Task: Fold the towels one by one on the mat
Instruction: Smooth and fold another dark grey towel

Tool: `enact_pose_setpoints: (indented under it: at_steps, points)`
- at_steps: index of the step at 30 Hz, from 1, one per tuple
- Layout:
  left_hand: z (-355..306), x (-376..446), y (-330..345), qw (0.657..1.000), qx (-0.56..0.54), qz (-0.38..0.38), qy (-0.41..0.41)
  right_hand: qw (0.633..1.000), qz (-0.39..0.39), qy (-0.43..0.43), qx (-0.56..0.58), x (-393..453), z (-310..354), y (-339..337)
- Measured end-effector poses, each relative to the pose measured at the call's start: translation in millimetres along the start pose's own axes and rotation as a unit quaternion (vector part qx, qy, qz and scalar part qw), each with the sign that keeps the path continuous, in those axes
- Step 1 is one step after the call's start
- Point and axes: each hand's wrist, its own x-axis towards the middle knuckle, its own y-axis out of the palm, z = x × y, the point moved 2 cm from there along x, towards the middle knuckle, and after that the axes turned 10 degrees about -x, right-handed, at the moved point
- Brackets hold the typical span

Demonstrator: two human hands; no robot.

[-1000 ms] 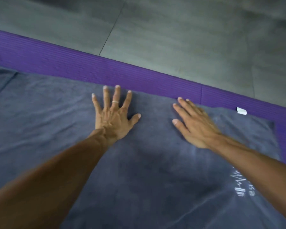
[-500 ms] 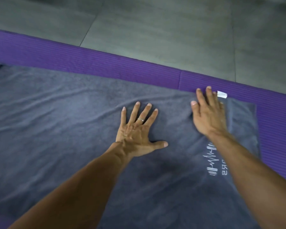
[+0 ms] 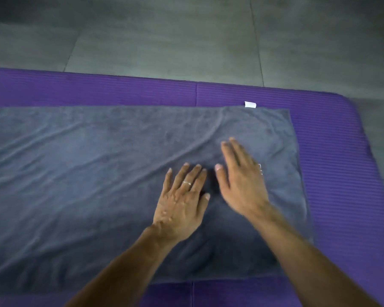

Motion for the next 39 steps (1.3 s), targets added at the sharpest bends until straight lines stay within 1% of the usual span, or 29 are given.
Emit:
enact_pose_setpoints:
  at_steps: [1, 2, 3, 5, 7, 9, 10, 11, 13, 14, 18, 20, 22, 23, 26, 27, 28, 30, 32, 33, 34, 37, 39]
  points:
    - [1.9, -9.3, 7.4, 0.999, 0.020, 0.025, 0.003, 0.999, 0.032, -0.026, -0.012, -24.0, 5.7, 6.7]
    - [4.6, -15.8, 10.6, 0.998, 0.041, 0.044, 0.000, 0.997, 0.054, -0.033, -0.039, -44.3, 1.1, 13.4]
    - [8.2, -18.6, 13.1, 0.997, 0.056, 0.056, -0.004, 0.996, 0.066, -0.014, -0.061, -59.1, -13.1, 18.6]
    - [9.7, -15.6, 12.1, 0.995, 0.076, 0.071, -0.008, 0.990, 0.061, 0.071, -0.102, -78.0, -54.6, 23.7]
    - [-0.2, -14.4, 10.6, 0.994, 0.084, 0.072, -0.018, 0.978, 0.073, 0.151, -0.125, -87.4, -84.8, 14.6]
    - [-13.5, -19.3, 14.6, 0.995, 0.073, 0.067, -0.015, 0.972, 0.059, 0.201, -0.104, -89.3, -82.4, 4.1]
    - [-19.3, -23.5, 20.3, 0.995, 0.070, 0.070, -0.004, 0.977, 0.042, 0.193, -0.085, -93.4, -69.7, 1.5]
    - [-22.9, -27.6, 26.4, 0.995, 0.075, 0.073, 0.008, 0.984, 0.035, 0.159, -0.072, -102.2, -53.5, 1.7]
    - [-23.9, -34.4, 33.0, 0.993, 0.092, 0.074, 0.010, 0.993, 0.066, 0.069, -0.072, -137.1, -26.2, 9.9]
    - [-23.2, -36.2, 33.9, 0.992, 0.097, 0.078, 0.006, 0.992, 0.087, 0.055, -0.079, -155.5, -27.0, 12.8]
    - [-23.7, -36.1, 34.6, 0.991, 0.102, 0.087, 0.014, 0.972, 0.123, 0.161, -0.115, -188.2, -78.4, 8.4]
    - [-30.5, -34.0, 35.3, 0.992, 0.093, 0.081, 0.020, 0.961, 0.139, 0.207, -0.120, -178.3, -94.9, 1.4]
    - [-39.9, -26.5, 37.8, 0.993, 0.083, 0.075, 0.035, 0.961, 0.115, 0.231, -0.103, -153.3, -97.0, -7.0]
    - [-44.0, -19.6, 39.6, 0.994, 0.081, 0.068, 0.040, 0.967, 0.094, 0.220, -0.094, -136.0, -94.6, -10.5]
    - [-53.8, 13.0, 43.4, 0.996, 0.078, 0.040, 0.026, 0.988, 0.041, 0.129, -0.072, -68.4, -82.1, -15.9]
    - [-55.8, 27.3, 44.1, 0.996, 0.077, 0.033, 0.013, 0.993, 0.038, 0.097, -0.063, -44.1, -79.3, -14.5]
    - [-57.5, 40.8, 45.0, 0.997, 0.077, 0.023, -0.003, 0.995, 0.048, 0.063, -0.057, -21.8, -78.4, -11.4]
    - [-58.8, 60.7, 47.3, 0.996, 0.078, 0.013, -0.035, 0.993, 0.093, -0.016, -0.064, 13.0, -89.3, -0.4]
    - [-58.7, 70.0, 50.6, 0.995, 0.086, 0.009, -0.052, 0.981, 0.141, -0.083, -0.103, 34.4, -120.4, 9.2]
    - [-58.0, 71.9, 51.4, 0.994, 0.089, 0.005, -0.057, 0.977, 0.147, -0.097, -0.118, 43.7, -139.3, 12.3]
    - [-57.6, 72.3, 51.7, 0.994, 0.088, 0.006, -0.058, 0.977, 0.148, -0.089, -0.124, 52.8, -159.0, 13.6]
    - [-56.4, 70.8, 52.2, 0.994, 0.087, 0.015, -0.067, 0.981, 0.158, 0.006, -0.114, 77.8, -208.0, 12.1]
    - [-56.4, 74.0, 51.6, 0.993, 0.097, 0.017, -0.067, 0.982, 0.151, 0.020, -0.109, 88.7, -215.6, 8.2]
